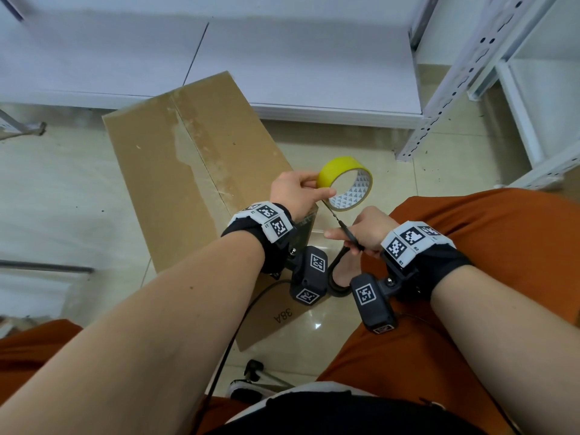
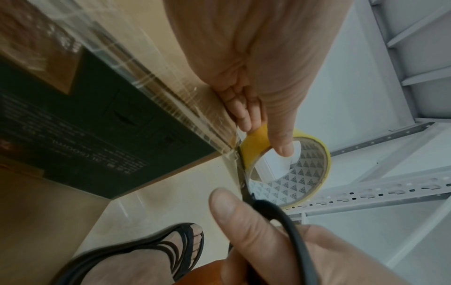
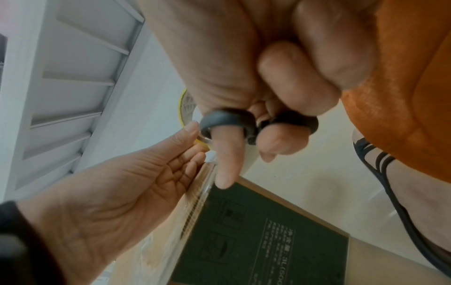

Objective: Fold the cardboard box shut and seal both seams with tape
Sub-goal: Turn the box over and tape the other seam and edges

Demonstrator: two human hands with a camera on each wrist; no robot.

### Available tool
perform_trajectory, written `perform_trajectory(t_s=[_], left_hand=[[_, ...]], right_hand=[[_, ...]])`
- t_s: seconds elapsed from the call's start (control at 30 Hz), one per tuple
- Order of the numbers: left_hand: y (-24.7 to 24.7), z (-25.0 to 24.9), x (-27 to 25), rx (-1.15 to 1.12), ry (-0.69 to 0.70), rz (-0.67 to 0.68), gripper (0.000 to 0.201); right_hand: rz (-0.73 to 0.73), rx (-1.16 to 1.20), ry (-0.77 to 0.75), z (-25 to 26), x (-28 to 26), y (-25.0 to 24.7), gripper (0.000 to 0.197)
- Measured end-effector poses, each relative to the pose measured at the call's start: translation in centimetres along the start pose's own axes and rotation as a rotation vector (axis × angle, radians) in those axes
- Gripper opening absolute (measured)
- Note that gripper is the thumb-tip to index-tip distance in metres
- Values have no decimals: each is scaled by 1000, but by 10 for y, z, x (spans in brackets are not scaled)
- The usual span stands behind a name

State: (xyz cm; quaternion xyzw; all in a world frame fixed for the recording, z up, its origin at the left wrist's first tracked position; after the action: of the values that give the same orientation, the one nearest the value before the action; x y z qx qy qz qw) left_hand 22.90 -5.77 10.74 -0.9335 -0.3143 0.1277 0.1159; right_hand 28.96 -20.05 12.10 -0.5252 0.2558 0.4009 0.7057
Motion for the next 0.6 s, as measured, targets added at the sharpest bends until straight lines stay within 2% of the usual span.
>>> perform_trajectory(t_s=[0.1, 0.23, 0.37, 0.6], left_hand=[[0, 0, -1, -13, -10, 4, 33], [-3, 0, 0, -43, -36, -23, 35], [-2, -6, -3, -113, -55, 14, 39], [-8, -10, -7, -198, -69, -27, 35]], right_hand=[[-5, 24, 4, 0, -3, -1, 44], [3, -32, 2, -1, -1, 1, 54], [-6, -32, 15, -4, 6, 1, 66], [-5, -23, 42, -4, 10, -2, 60]])
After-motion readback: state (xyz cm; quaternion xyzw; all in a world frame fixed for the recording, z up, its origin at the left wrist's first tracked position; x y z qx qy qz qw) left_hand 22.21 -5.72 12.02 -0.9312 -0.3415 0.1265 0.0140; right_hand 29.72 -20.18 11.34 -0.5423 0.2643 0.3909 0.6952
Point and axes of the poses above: each hand's wrist, its own x-axis towards the middle knuckle, its own y-axis out of the palm, z = x × y, the point moved 4 cm from there along x, towards the middle knuckle, and after that the axes turned 8 degrees about y, right-handed, at the moved point
